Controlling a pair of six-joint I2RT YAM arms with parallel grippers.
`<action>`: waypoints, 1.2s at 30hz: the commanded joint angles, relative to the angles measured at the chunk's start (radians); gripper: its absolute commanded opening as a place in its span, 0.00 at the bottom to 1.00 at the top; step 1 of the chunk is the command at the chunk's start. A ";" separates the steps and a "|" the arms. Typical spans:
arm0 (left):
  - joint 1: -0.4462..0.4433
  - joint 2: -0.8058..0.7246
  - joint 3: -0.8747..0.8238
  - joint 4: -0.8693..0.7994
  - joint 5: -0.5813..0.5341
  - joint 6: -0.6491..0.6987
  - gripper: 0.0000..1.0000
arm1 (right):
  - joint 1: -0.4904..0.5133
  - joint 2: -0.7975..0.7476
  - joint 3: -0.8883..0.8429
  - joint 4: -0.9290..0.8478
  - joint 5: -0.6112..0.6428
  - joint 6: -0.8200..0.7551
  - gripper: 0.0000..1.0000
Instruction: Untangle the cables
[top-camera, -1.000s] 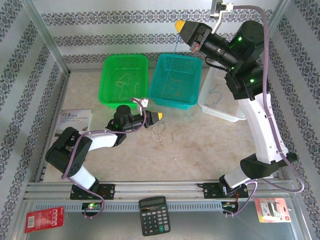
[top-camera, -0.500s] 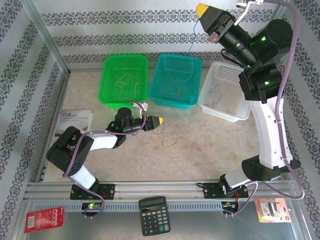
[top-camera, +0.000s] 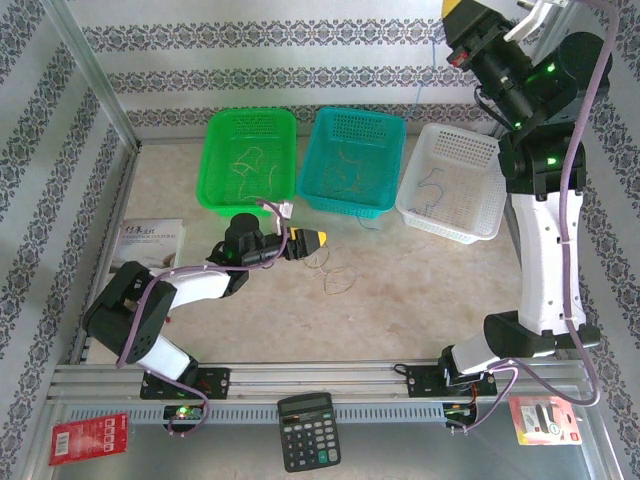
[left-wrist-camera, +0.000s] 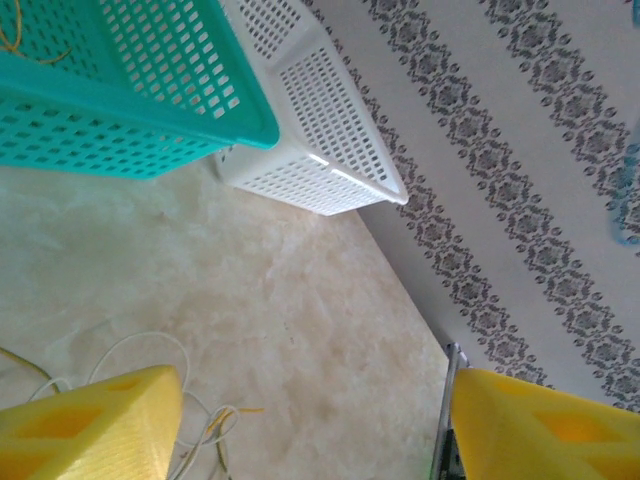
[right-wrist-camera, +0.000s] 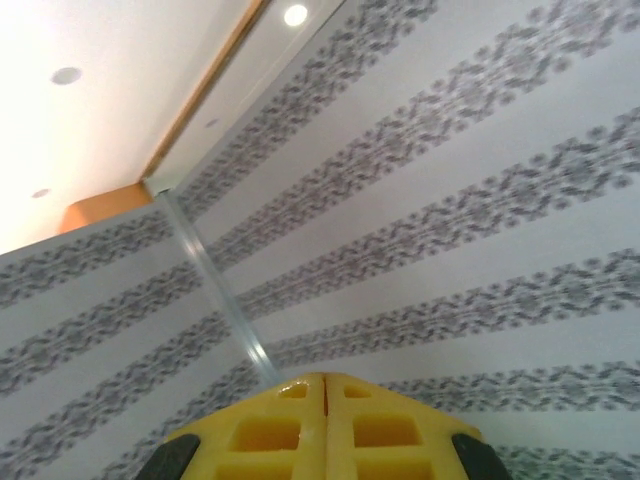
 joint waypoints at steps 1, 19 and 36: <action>-0.010 -0.048 0.014 -0.041 -0.011 0.016 0.77 | -0.034 -0.017 -0.004 -0.016 0.089 -0.076 0.00; -0.010 -0.160 0.029 -0.111 -0.042 0.025 0.95 | -0.099 -0.080 -0.357 -0.038 0.423 -0.280 0.00; -0.010 -0.216 0.032 -0.160 -0.066 0.024 1.00 | -0.048 -0.167 -0.903 0.124 0.537 -0.192 0.00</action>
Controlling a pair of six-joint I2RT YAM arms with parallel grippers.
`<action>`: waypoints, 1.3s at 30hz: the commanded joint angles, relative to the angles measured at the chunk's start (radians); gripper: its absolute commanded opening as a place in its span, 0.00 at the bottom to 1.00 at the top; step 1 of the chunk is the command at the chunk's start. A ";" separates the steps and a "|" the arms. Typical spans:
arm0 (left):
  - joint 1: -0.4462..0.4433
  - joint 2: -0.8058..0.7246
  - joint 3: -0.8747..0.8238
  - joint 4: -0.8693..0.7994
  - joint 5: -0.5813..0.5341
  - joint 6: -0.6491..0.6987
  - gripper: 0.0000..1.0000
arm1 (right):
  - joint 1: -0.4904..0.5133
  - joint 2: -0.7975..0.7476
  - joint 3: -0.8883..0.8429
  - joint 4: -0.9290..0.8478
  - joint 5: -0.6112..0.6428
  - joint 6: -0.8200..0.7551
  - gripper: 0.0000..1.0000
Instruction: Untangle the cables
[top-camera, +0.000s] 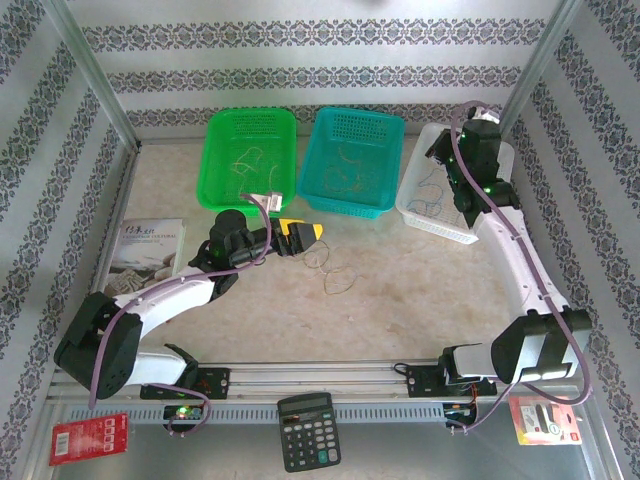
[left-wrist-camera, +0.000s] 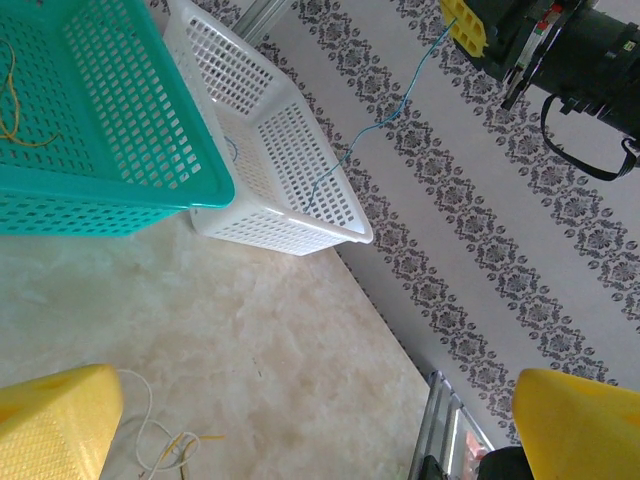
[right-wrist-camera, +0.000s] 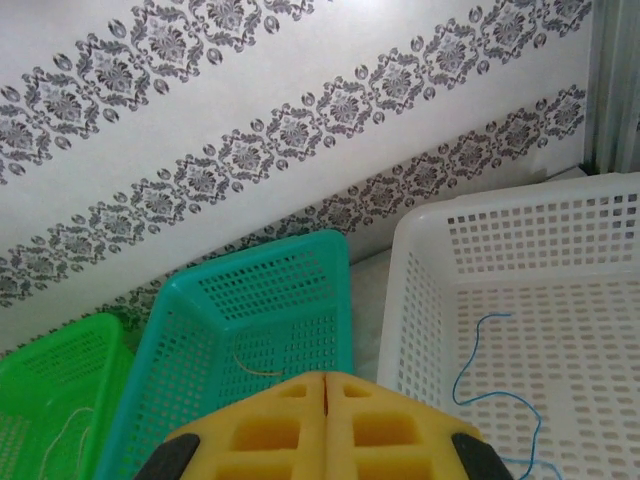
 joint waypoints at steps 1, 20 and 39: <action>-0.010 -0.010 0.018 0.004 -0.015 0.011 1.00 | 0.003 -0.003 0.008 0.071 0.050 0.005 0.00; -0.011 -0.119 -0.010 -0.074 -0.042 0.034 1.00 | -0.116 0.251 0.107 -0.070 0.117 0.030 0.59; -0.009 -0.112 -0.041 -0.177 -0.144 0.046 1.00 | 0.139 -0.078 -0.228 0.067 -0.223 0.112 0.63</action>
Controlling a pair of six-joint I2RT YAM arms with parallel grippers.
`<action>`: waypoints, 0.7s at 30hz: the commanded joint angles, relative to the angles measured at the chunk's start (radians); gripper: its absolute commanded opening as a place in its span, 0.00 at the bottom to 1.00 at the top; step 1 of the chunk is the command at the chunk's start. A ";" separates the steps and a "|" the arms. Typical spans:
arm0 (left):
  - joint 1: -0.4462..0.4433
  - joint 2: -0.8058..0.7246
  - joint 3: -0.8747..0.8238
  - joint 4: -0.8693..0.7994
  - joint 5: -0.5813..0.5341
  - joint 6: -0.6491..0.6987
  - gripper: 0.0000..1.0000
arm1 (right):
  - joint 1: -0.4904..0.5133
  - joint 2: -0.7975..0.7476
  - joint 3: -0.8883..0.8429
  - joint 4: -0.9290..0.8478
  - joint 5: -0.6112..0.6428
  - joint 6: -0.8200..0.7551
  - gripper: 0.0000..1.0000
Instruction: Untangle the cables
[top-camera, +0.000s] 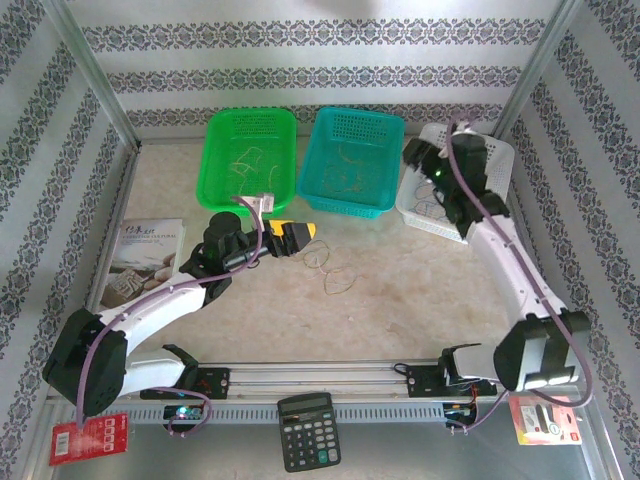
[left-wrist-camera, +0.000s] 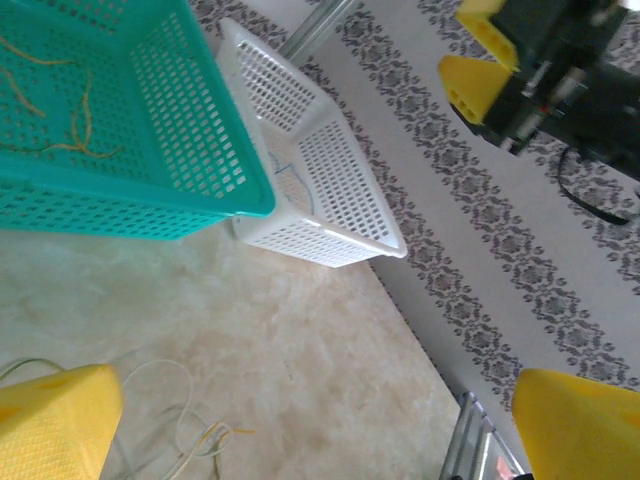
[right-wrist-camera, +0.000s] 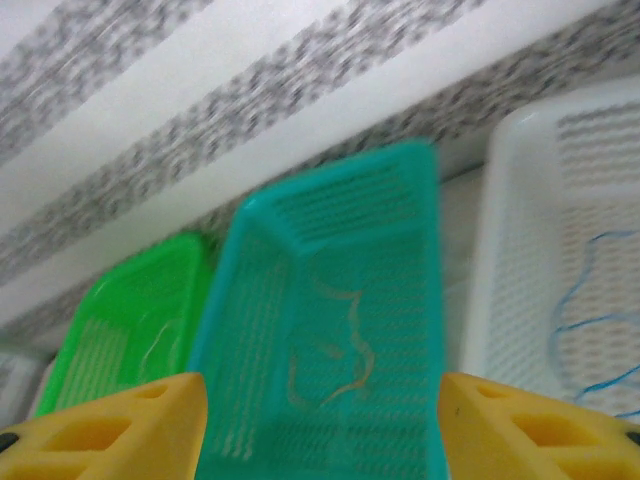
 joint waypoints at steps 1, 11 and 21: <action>-0.008 -0.009 -0.029 -0.039 -0.043 0.017 1.00 | 0.099 -0.046 -0.122 0.025 -0.026 0.013 0.63; 0.041 -0.046 -0.025 -0.137 -0.117 0.010 1.00 | 0.315 -0.064 -0.382 0.063 0.011 0.062 0.63; 0.169 -0.098 0.139 -0.482 -0.191 -0.010 1.00 | 0.344 0.081 -0.418 0.093 -0.103 0.080 0.64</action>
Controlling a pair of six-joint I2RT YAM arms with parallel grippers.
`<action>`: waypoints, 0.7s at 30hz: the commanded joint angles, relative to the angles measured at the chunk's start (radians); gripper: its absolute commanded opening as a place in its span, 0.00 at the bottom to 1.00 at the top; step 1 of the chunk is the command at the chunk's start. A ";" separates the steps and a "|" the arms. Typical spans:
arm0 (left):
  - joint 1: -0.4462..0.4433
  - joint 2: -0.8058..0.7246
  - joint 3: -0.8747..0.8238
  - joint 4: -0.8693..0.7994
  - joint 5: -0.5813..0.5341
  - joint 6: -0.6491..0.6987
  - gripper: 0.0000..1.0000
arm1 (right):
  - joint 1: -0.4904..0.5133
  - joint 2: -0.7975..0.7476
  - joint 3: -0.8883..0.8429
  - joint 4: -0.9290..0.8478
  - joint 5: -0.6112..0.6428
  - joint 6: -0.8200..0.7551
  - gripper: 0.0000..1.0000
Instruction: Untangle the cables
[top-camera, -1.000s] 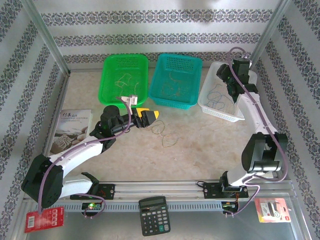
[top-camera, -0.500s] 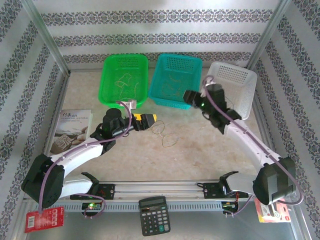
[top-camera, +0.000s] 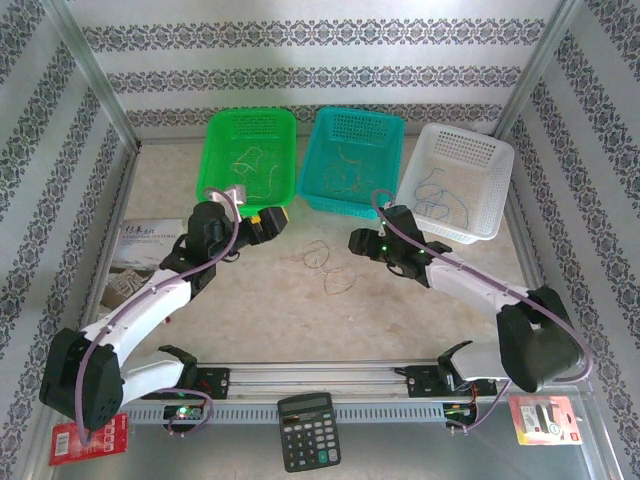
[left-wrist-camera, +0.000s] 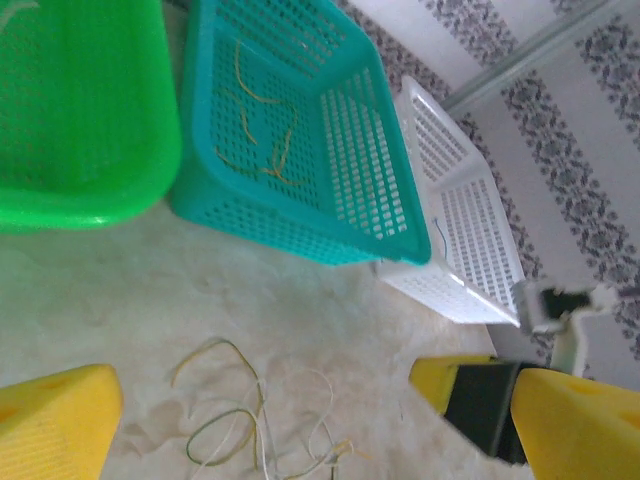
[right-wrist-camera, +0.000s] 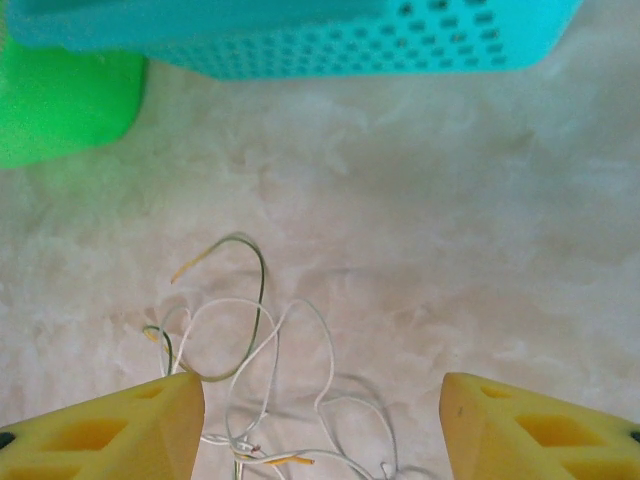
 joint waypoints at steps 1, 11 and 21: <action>0.023 -0.015 0.055 -0.159 -0.041 -0.017 1.00 | 0.029 0.047 0.016 0.030 -0.071 0.006 0.63; 0.024 0.021 0.004 -0.177 -0.020 -0.055 1.00 | 0.100 0.147 0.098 -0.009 -0.054 -0.024 0.61; 0.023 0.031 0.020 -0.207 -0.044 -0.044 1.00 | 0.091 0.196 0.109 -0.016 -0.006 -0.021 0.61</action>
